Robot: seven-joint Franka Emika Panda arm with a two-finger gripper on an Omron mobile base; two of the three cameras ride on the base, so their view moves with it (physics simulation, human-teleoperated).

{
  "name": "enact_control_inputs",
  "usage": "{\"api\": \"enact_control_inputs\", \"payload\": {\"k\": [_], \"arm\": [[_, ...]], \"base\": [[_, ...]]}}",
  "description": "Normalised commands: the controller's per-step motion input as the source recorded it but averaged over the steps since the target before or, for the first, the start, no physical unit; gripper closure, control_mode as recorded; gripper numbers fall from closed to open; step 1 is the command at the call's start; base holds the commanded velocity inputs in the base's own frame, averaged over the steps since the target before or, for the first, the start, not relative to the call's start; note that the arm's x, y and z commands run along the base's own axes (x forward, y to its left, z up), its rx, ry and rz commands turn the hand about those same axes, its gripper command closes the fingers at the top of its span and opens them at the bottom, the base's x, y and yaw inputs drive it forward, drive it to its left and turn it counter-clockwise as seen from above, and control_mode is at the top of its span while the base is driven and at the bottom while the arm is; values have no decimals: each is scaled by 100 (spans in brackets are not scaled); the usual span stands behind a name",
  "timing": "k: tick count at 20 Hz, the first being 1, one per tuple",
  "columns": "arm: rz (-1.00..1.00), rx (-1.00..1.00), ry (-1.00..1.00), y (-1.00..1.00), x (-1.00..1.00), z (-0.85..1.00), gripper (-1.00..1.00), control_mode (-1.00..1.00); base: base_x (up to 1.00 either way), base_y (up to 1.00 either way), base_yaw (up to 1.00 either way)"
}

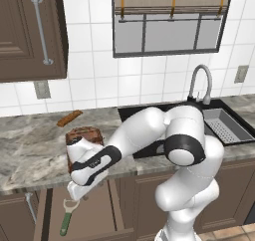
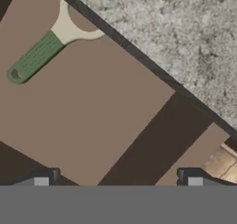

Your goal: Open the drawer on the left and place the cutting tools on the cutting board.

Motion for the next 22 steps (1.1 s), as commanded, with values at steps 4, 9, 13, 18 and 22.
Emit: {"api": "enact_control_inputs", "payload": {"k": [4,9,13,18,22], "arm": [[-21,0,-7,0,-2,-16,-100,-100],[-21,0,-8,0,-6,-15,-100,-100],[-21,0,-6,0,-5,-6,-100,-100],[-19,1,-3,3,-1,0,-100,-100],[-18,0,-3,5,-3,0,-100,-100]], "base": [[0,0,0],[0,0,0],[0,0,0],[0,0,0],[0,0,0]]}}
